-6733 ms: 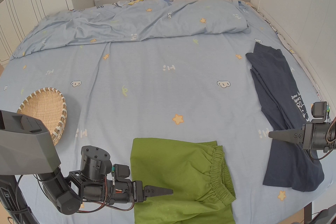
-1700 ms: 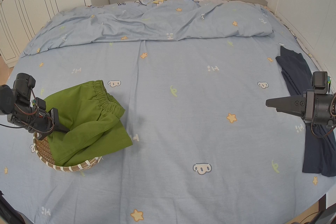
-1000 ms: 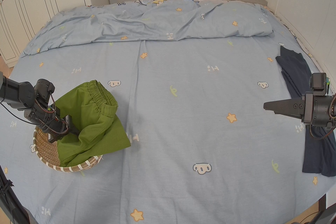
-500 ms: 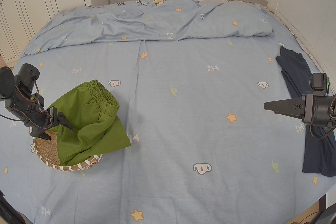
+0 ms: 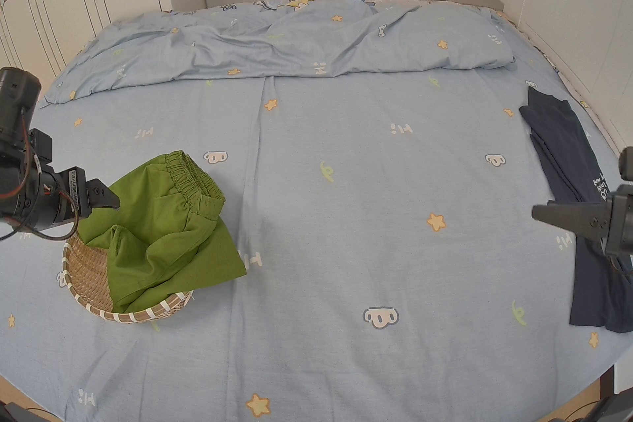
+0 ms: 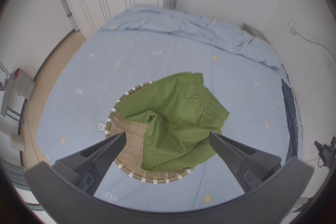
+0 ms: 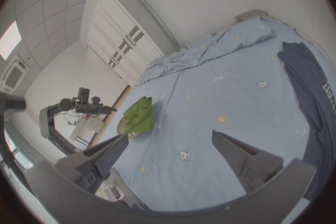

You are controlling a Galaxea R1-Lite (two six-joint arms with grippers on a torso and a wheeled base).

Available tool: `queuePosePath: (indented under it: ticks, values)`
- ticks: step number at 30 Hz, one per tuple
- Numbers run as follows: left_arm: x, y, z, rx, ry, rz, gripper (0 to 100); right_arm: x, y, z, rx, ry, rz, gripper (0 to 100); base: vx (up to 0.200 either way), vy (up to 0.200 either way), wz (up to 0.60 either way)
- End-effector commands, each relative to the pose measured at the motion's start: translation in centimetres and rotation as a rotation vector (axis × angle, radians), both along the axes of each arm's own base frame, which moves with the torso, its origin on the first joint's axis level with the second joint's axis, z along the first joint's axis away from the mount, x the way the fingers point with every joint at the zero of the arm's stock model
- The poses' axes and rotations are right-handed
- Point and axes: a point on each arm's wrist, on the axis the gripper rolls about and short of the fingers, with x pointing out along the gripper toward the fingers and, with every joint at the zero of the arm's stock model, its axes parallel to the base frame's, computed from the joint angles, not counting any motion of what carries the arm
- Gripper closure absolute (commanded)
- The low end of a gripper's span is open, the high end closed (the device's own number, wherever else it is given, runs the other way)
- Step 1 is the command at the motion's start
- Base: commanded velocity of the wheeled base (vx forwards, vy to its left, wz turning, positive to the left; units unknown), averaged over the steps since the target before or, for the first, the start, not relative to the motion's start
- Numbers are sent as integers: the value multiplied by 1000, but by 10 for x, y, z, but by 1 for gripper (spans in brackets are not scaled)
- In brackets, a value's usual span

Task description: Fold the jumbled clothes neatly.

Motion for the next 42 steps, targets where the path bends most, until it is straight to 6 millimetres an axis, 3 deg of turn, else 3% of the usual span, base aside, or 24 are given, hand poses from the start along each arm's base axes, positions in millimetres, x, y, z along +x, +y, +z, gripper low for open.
queuePosePath:
  ticks: [1, 7, 12, 17, 18, 22, 25, 27, 29, 36, 39, 42]
  values:
    - [-86, -6, -19, 93, -242, 79, 0, -76, -23, -33, -63, -148, -11, 0, 0, 0, 0]
    - [-150, 22, -65, 140, -449, 231, 0, -126, -38, -83, -55, -202, -50, 0, 0, 0, 0]
    - [-193, 37, -96, 210, -519, 364, 0, -144, -43, -108, -53, -224, -71, 0, 0, 0, 0]
    - [-225, 36, -130, 200, -630, 397, 0, -156, -47, -123, -54, -223, -69, 0, 0, 0, 0]
    - [-231, 34, -145, 193, -660, 402, 0, -160, -48, -126, -53, -226, -71, 0, 0, 0, 0]
    - [-227, 34, -180, 181, -638, 387, 0, -173, -52, -136, -37, -279, -70, 0, 0, 0, 0]
    - [-226, 33, -180, 161, -662, 356, 0, -177, -53, -139, -31, -296, -75, 0, 0, 0, 0]
    - [-226, 30, -181, 57, -727, 40, 0, -182, -56, -145, -44, -300, -114, 0, 0, 0, 0]
    - [-228, 28, -181, 85, -749, -26, 0, -182, -57, -147, -63, -296, -167, 0, 0, 0, 0]
    - [-228, 26, -182, 145, -746, -134, 0, -179, -58, -153, -91, -296, -234, 0, 0, 0, 0]
    - [-228, 25, -185, 281, -723, -240, 0, -179, -58, -153, -93, -297, -235, 0, 0, 0, 0]
    - [-228, 25, -185, 263, -721, -242, 0, -180, -59, -152, -101, -290, -254, 0, 0, 0, 0]
